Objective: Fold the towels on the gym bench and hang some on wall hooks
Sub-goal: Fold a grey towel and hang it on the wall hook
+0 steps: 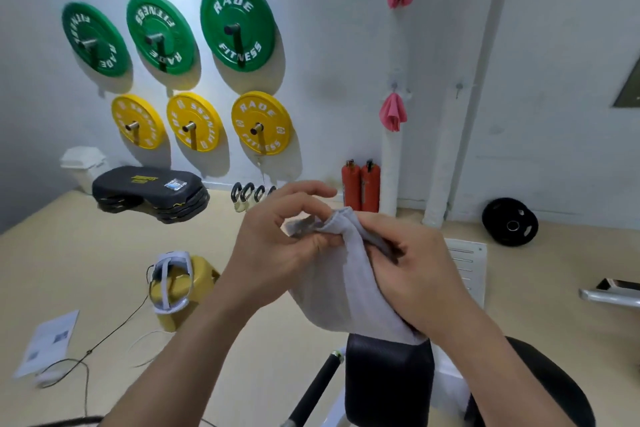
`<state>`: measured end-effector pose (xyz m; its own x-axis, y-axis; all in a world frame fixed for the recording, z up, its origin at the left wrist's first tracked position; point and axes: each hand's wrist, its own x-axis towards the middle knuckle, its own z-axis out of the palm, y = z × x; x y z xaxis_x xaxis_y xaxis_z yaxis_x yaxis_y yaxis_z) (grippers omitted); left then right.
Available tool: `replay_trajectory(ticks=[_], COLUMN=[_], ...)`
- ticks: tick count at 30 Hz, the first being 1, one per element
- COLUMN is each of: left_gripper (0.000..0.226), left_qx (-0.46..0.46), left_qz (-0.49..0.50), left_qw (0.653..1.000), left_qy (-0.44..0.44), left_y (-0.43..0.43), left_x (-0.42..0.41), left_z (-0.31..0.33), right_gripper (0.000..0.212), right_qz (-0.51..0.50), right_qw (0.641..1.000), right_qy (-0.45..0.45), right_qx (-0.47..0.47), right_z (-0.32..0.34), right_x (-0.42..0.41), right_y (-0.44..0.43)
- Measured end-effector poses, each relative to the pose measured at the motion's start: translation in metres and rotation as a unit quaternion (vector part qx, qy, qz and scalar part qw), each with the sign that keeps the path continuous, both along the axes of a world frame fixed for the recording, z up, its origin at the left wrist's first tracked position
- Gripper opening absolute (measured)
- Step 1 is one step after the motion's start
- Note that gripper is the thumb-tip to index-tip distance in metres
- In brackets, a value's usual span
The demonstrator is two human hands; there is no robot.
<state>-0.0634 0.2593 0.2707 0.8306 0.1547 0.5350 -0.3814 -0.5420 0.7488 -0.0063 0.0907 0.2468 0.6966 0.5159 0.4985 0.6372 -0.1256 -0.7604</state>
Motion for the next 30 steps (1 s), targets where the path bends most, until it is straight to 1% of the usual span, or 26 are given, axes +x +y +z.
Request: replay_trajectory(ticks=[2,4,5,7,9,10,11,12,14,15,16,18,19,21,22,24,26,27,29,30], left_gripper=[0.012,0.013,0.013,0.017,0.016,0.014,0.014,0.014,0.013,0.012,0.013,0.015,0.015,0.014,0.014,0.017,0.022,0.024,0.031,0.036], left_qx=[-0.013,0.016,0.028,0.04,0.039,0.023,-0.004,-0.032,-0.058,-0.064,-0.08,-0.137,-0.163,-0.188,-0.194,-0.206,-0.224,-0.238,-0.27,-0.282], left_qz=[-0.025,-0.023,-0.019,-0.01,0.0,0.007,0.011,0.009,-0.001,-0.005,-0.009,-0.014,-0.015,-0.009,-0.006,-0.003,0.011,0.019,0.029,0.032], left_qw=[0.999,0.999,0.999,0.999,0.999,0.999,0.999,0.999,0.998,0.997,0.996,0.99,0.986,0.982,0.981,0.978,0.974,0.971,0.961,0.957], left_qy=[0.018,0.026,0.027,0.012,-0.016,-0.027,-0.032,-0.034,-0.038,-0.037,-0.032,-0.027,-0.02,-0.011,-0.01,-0.005,0.013,0.026,0.052,0.06], left_y=[0.008,0.022,0.03,0.05,0.074,0.089,0.106,0.124,0.164,0.185,0.206,0.247,0.268,0.305,0.323,0.353,0.379,0.389,0.404,0.408], left_x=[-0.002,-0.003,-0.003,-0.005,-0.006,-0.006,-0.007,-0.007,-0.009,-0.01,-0.013,-0.021,-0.024,-0.029,-0.03,-0.028,-0.021,-0.016,-0.004,0.003], left_z=[0.004,0.005,0.006,0.009,0.014,0.016,0.017,0.017,0.013,0.011,0.008,0.008,0.01,0.013,0.015,0.015,0.006,0.0,-0.014,-0.02], right_gripper=[0.029,0.032,0.03,0.026,0.02,0.017,0.018,0.022,0.034,0.035,0.032,0.017,0.016,0.031,0.037,0.037,0.034,0.039,0.048,0.045], right_qz=[0.022,0.029,0.031,0.049,0.101,0.129,0.15,0.152,0.124,0.106,0.09,0.065,0.049,0.029,0.029,0.044,0.038,0.016,-0.048,-0.074], right_qw=[1.0,1.0,0.999,0.996,0.979,0.966,0.956,0.959,0.982,0.989,0.991,0.993,0.993,0.992,0.993,0.992,0.987,0.986,0.978,0.975], right_qy=[0.002,0.0,0.014,0.073,0.163,0.209,0.234,0.225,0.143,0.098,0.068,0.038,0.027,0.016,0.027,0.07,0.094,0.078,0.005,-0.023], right_qx=[0.005,0.001,0.0,0.019,0.062,0.084,0.09,0.073,-0.007,-0.044,-0.068,-0.09,-0.1,-0.118,-0.114,-0.094,-0.121,-0.149,-0.205,-0.211], right_z=[0.007,0.011,0.011,0.012,0.01,0.009,0.008,0.007,0.004,0.002,0.001,0.004,0.005,0.011,0.014,0.022,0.025,0.022,0.014,0.008], right_x=[-0.001,0.0,0.001,-0.001,-0.005,-0.007,-0.008,-0.01,-0.013,-0.013,-0.015,-0.013,-0.011,-0.007,-0.006,-0.004,-0.003,0.0,0.005,0.008], right_y=[0.007,0.019,0.028,0.049,0.071,0.082,0.095,0.109,0.141,0.16,0.18,0.218,0.234,0.263,0.275,0.297,0.318,0.328,0.348,0.357])
